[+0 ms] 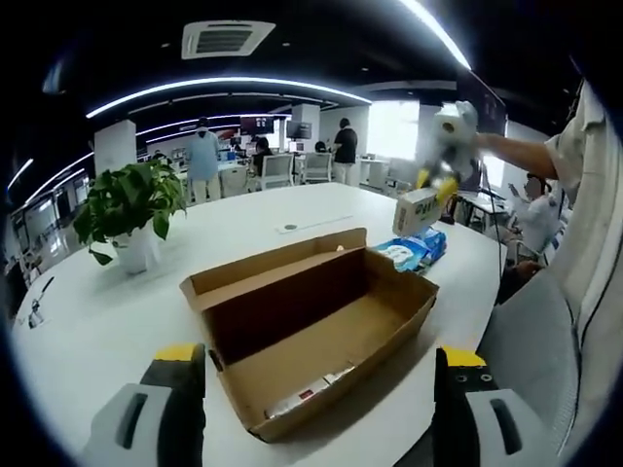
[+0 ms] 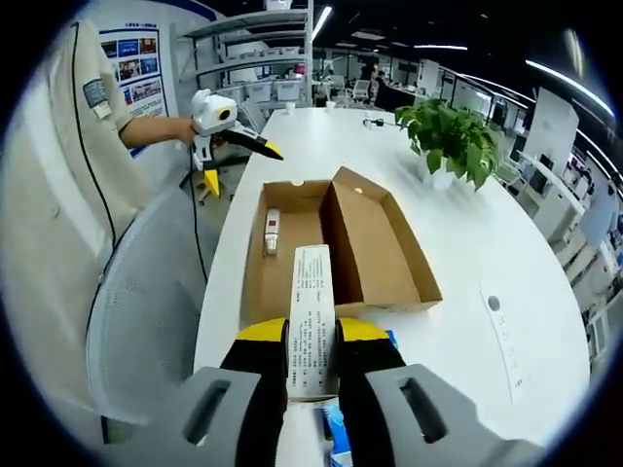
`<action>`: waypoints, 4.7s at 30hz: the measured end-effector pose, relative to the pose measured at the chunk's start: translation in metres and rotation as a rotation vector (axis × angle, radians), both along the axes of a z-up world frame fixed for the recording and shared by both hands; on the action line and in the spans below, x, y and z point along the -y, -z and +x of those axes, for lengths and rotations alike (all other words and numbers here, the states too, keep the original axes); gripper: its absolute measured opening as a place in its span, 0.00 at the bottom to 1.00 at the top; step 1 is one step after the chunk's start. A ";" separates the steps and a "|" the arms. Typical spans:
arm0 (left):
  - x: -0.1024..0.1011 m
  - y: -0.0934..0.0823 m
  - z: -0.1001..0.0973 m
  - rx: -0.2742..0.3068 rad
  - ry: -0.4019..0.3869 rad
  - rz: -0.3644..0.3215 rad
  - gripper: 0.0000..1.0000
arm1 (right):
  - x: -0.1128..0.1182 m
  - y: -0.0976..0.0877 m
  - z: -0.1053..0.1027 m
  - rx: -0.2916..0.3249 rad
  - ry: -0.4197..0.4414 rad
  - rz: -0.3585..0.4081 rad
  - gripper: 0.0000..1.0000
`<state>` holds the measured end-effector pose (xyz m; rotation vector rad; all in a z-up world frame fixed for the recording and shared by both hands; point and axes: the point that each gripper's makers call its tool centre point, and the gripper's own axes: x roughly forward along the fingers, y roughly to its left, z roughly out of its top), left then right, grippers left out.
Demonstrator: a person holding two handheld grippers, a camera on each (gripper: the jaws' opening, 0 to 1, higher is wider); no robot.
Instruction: Operate the shoe box by opening the lid, removing the specified soft item, and placing it in the target area until the item is outside and the box remains undamaged.
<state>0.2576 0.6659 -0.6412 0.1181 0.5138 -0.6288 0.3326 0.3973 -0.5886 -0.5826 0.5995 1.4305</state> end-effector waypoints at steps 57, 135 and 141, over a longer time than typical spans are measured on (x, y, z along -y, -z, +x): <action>-0.025 0.025 0.005 -0.054 -0.068 0.018 1.00 | 0.141 0.091 0.113 0.039 0.070 -0.275 0.16; -0.029 0.029 0.002 -0.082 -0.055 0.069 0.86 | 0.209 0.145 0.135 0.163 0.023 -0.593 0.23; -0.030 0.023 0.013 -0.078 -0.051 0.092 0.78 | 0.208 0.133 0.132 0.193 0.061 -0.574 0.27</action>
